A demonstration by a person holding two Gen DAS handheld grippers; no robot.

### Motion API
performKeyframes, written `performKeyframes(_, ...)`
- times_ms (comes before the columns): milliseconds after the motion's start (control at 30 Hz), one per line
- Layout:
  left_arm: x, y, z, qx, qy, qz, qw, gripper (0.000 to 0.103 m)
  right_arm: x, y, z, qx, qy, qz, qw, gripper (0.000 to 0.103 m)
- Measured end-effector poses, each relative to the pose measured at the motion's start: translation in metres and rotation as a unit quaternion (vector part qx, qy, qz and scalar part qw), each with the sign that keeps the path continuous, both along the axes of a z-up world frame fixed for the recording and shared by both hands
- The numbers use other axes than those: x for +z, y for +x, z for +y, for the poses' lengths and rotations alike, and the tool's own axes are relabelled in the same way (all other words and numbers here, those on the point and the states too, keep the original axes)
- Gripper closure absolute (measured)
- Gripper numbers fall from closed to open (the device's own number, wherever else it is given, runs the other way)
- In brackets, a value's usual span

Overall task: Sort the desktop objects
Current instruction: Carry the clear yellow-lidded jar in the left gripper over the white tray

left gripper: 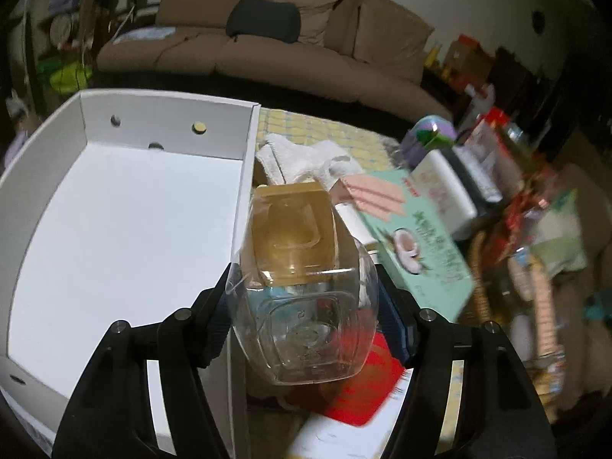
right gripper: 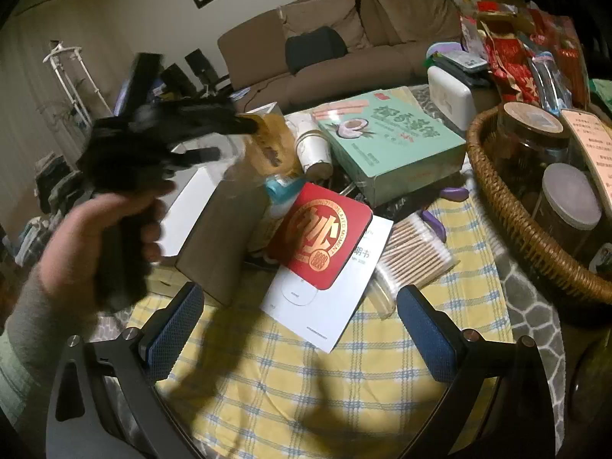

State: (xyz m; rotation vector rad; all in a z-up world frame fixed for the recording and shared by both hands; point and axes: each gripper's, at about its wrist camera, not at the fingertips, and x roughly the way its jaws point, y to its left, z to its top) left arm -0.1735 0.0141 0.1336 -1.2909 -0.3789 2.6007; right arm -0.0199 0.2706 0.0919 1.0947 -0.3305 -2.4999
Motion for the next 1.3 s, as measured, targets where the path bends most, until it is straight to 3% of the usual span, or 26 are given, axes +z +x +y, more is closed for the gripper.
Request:
performKeyframes(200,0.012,0.027,-0.040,-0.018,0.099,-0.031,0.9945,0.040,-0.001,-0.001,-0.002,0.008,-0.026,-0.002,1.000,0.001)
performKeyframes(400,0.016,0.084,-0.086,-0.058,0.212,-0.057,0.9739,0.040,0.012,0.009,-0.006,0.033,-0.083,0.034,0.995,0.000)
performKeyframes(633,0.012,0.141,-0.121,-0.051,0.264,-0.075,0.9604,0.040,0.008,0.019,-0.028,0.131,-0.167,0.000,0.977,0.000)
performKeyframes(800,0.015,0.158,-0.150,-0.018,0.296,-0.064,0.9530,0.040,0.013,0.041,-0.056,0.185,-0.137,0.017,0.973,0.000)
performKeyframes(933,0.014,0.167,-0.176,0.024,0.340,-0.050,0.9387,0.040,0.010,0.058,-0.085,0.223,-0.106,0.011,0.969,0.000)
performKeyframes(1067,0.005,0.172,-0.190,0.052,0.382,-0.049,0.9213,0.040,0.013,0.078,-0.121,0.226,-0.065,0.046,0.971,0.000)
performKeyframes(1133,0.002,0.175,-0.198,0.062,0.399,-0.047,0.9137,0.040,0.019,0.082,-0.136,0.222,-0.045,0.067,0.972,0.008)
performKeyframes(1200,0.002,0.175,-0.207,0.072,0.403,-0.038,0.9117,0.040,0.028,0.080,-0.144,0.218,-0.026,0.087,0.972,0.038)
performKeyframes(1300,0.004,0.172,-0.219,0.085,0.415,-0.024,0.9057,0.040,0.037,0.067,-0.157,0.218,0.002,0.097,0.971,0.046)
